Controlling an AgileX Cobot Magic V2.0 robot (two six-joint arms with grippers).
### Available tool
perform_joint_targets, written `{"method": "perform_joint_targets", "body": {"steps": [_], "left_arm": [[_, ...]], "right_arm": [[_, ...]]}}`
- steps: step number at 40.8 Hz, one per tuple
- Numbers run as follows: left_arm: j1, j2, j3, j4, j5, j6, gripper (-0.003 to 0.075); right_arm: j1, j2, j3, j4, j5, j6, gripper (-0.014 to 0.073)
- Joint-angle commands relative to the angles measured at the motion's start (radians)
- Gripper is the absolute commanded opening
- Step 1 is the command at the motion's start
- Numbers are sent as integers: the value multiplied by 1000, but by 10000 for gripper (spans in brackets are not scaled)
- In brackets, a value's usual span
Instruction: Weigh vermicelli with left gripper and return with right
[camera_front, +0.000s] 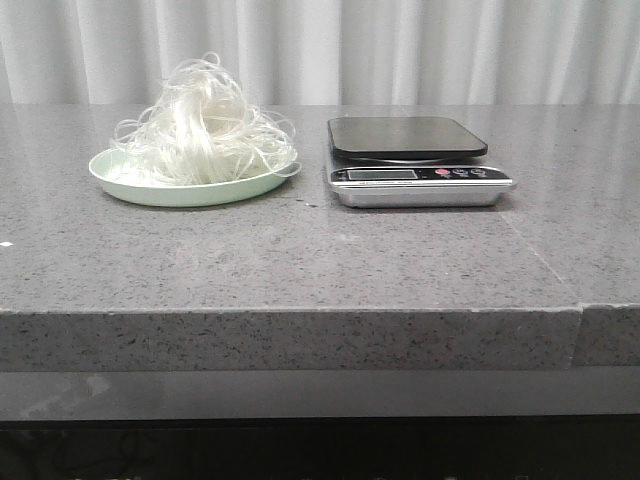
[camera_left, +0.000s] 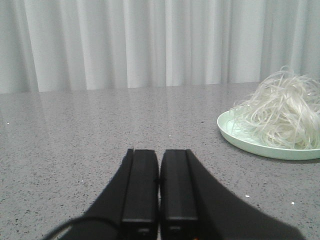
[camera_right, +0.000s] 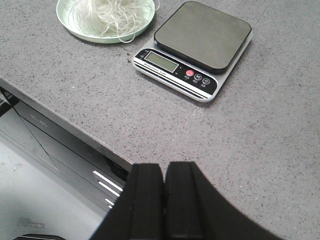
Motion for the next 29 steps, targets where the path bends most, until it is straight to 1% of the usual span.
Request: {"method": "perform_joint_targets", "body": {"steps": [1, 13, 16, 18, 22, 27, 29], "left_arm": [[-5, -22, 9, -10, -81, -10, 142], [-5, -22, 9, -10, -81, -10, 142], [-5, -22, 9, -10, -81, -10, 142], [-5, -22, 9, -10, -81, -10, 142], [-5, -22, 9, -10, -81, -10, 142], [-5, -22, 9, -10, -81, -10, 142], [-5, -22, 9, -10, -81, -10, 142]], "right_arm": [[-4, 1, -25, -14, -67, -2, 150], [-4, -5, -19, -14, -70, -2, 150], [-28, -27, 3, -14, -87, -2, 150], [-64, -55, 39, -14, -130, -2, 150], [-161, -137, 137, -14, -283, -2, 150], [-294, -265, 312, -14, -508, -2, 150], [-333, -306, 371, -14, -571, -2, 150]]}}
